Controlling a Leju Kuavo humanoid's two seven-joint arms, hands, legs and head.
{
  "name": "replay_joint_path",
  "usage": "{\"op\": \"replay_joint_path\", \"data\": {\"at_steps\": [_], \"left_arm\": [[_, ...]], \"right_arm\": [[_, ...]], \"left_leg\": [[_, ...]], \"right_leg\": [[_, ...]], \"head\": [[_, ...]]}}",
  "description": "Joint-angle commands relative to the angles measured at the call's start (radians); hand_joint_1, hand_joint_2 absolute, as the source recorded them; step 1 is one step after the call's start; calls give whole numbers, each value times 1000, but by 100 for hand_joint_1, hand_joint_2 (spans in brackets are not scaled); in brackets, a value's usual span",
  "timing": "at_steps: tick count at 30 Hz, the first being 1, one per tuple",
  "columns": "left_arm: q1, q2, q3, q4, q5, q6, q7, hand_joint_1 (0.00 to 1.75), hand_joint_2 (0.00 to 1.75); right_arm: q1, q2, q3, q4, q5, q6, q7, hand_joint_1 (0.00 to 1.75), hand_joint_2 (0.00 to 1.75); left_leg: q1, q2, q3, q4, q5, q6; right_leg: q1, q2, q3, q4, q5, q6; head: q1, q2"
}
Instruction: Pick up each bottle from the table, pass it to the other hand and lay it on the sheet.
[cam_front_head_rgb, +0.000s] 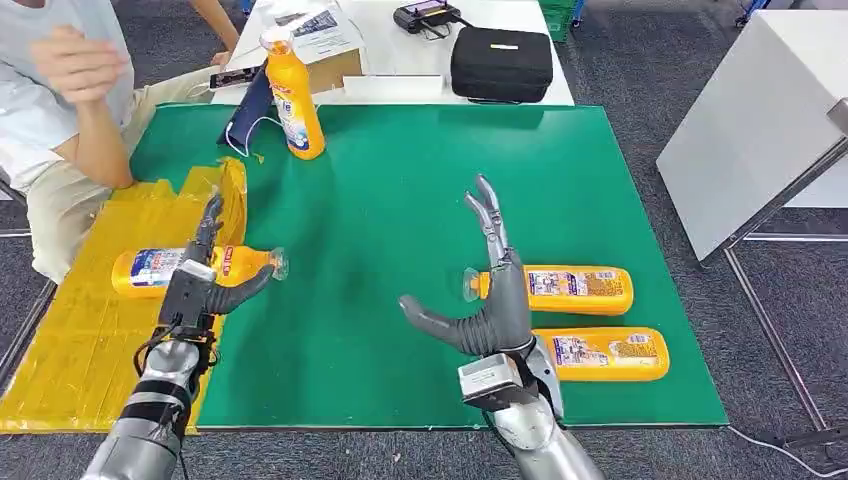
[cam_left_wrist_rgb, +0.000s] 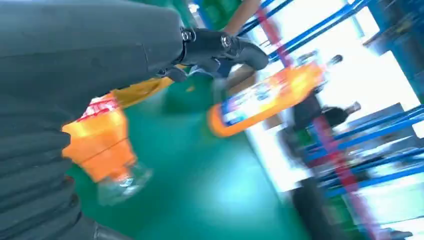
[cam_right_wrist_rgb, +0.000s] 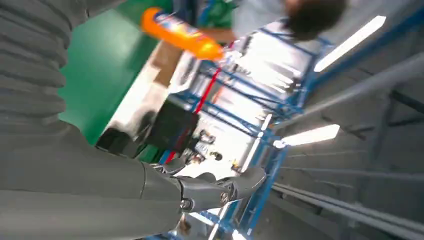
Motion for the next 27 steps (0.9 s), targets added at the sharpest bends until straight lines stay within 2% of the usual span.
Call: {"op": "replay_joint_path", "data": {"at_steps": [1, 4, 7, 8, 9, 13, 16, 17, 18, 19, 21, 22, 23, 27], "left_arm": [[240, -41, -27, -400, 38, -46, 12, 0, 175], [240, -41, -32, -400, 37, -45, 13, 0, 175], [233, -38, -31, -394, 37, -46, 13, 0, 175], [238, -42, -32, -397, 37, -55, 24, 0, 175], [255, -48, -43, -408, 46, -84, 37, 0, 175], [293, -73, -92, -419, 74, -138, 79, 0, 175], [289, -73, -136, -398, 87, -147, 85, 0, 175], [286, -75, -141, -393, 88, -146, 87, 0, 175], [286, -75, -141, -393, 88, -146, 87, 0, 175], [286, -75, -141, -393, 88, -146, 87, 0, 175], [278, -72, -153, -389, 90, -148, 89, 0, 175], [274, -73, -161, -387, 90, -151, 91, 0, 175], [270, -74, -170, -383, 92, -156, 94, 0, 175], [258, -79, -196, -377, 94, -160, 98, 0, 175]], "right_arm": [[-19, -130, -106, 114, 225, 3, 153, 0, 175], [-15, -129, -118, 119, 225, 8, 147, 0, 175], [-14, -122, -118, 115, 229, 11, 146, 0, 175], [-14, -135, -116, 117, 288, 22, 197, 0, 175], [-12, -162, -129, 127, 336, 30, 235, 0, 175], [-8, -244, -210, 173, 375, 85, 283, 0, 175], [-25, -286, -253, 230, 400, 152, 296, 0, 175], [-30, -289, -259, 242, 398, 157, 290, 0, 175], [-30, -289, -259, 242, 398, 157, 290, 0, 175], [-30, -289, -259, 242, 398, 157, 290, 0, 175], [-38, -300, -246, 264, 430, 183, 313, 0, 175], [-44, -308, -242, 281, 443, 193, 324, 0, 175], [-52, -316, -238, 304, 454, 202, 332, 0, 175], [-85, -322, -234, 390, 506, 193, 356, 0, 175]], "left_leg": [[1, 1, 6, -1, -2, 0], [2, -2, 10, 1, -5, 0], [1, -2, 3, 0, -2, 0], [1, -2, 6, 0, -4, -1], [1, -2, 4, 0, -2, -1], [2, -5, 12, 0, -6, -1], [1, -5, 8, -1, -3, 0], [0, -5, 5, -1, -2, 1], [1, -6, 9, 0, -4, 0], [0, -4, 4, -1, -2, 1], [0, -4, 8, 1, -5, 0], [-1, -3, 3, 0, -2, 0], [0, -3, 7, 0, -5, 0], [-1, -4, 3, -1, -2, 1]], "right_leg": [[1, 3, 6, -3, -1, -1], [1, 2, 12, -2, -4, -1], [0, 0, 4, -1, -1, -1], [1, 1, 8, -2, -3, -2], [1, 1, 5, -2, -2, -1], [1, 0, 15, -3, -5, -2], [0, -2, 12, -4, -3, 0], [0, -3, 7, -3, -2, 0], [0, -2, 13, -4, -4, 0], [0, -2, 7, -3, -2, 0], [0, 0, 12, -2, -4, -1], [-1, -1, 6, -2, -1, -1], [0, 1, 10, -2, -3, -2], [0, -2, 5, -2, -1, -1]], "head": [[0, 0], [0, 0], [0, 0], [0, 0], [0, 0], [0, 0], [0, 0], [0, 0], [0, 0], [0, 0], [0, 0], [0, 0], [0, 0], [0, 0]]}}
